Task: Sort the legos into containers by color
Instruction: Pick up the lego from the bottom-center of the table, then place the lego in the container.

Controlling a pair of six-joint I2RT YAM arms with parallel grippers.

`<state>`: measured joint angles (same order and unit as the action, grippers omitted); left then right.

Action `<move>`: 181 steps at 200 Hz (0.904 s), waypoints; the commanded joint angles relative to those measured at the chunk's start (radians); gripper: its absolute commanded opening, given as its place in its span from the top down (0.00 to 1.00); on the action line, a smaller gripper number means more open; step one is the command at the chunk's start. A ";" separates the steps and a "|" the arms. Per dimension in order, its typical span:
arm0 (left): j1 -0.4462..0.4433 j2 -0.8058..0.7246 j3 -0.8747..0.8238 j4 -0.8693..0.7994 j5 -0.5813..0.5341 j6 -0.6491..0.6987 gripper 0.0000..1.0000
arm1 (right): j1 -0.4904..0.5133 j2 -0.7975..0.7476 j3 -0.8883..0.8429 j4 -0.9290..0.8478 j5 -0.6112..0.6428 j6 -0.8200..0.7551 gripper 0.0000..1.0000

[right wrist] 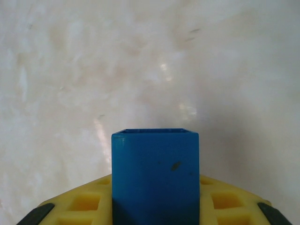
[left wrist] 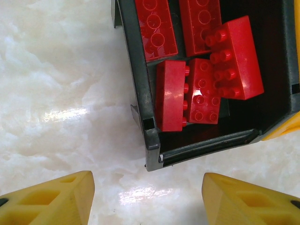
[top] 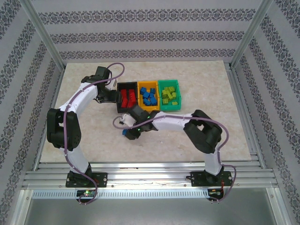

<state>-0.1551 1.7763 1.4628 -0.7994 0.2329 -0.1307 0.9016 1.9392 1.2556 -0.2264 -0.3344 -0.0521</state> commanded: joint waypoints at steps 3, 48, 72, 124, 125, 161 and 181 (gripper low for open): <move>0.012 0.014 0.029 -0.040 0.011 0.010 0.38 | -0.093 -0.108 -0.040 0.089 0.028 0.067 0.72; 0.011 0.020 0.033 -0.043 0.014 0.014 0.38 | -0.300 -0.127 0.003 0.108 0.033 0.220 0.71; 0.011 0.015 0.030 -0.039 0.012 0.014 0.38 | -0.370 -0.100 0.058 0.116 0.053 0.255 0.71; 0.012 0.020 0.032 -0.042 0.011 0.017 0.38 | -0.446 0.040 0.274 0.046 0.111 0.242 0.67; 0.012 0.020 0.032 -0.042 0.011 0.017 0.38 | -0.447 0.041 0.279 0.044 0.112 0.241 0.66; 0.011 0.012 0.030 -0.039 0.009 0.018 0.38 | -0.452 0.102 0.357 -0.013 0.161 0.212 0.52; 0.011 0.012 0.032 -0.041 0.003 0.019 0.38 | -0.451 0.076 0.314 0.008 0.151 0.220 0.49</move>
<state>-0.1551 1.7798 1.4647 -0.8013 0.2352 -0.1303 0.4511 2.0327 1.5879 -0.2020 -0.2020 0.1734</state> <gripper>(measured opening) 0.623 0.494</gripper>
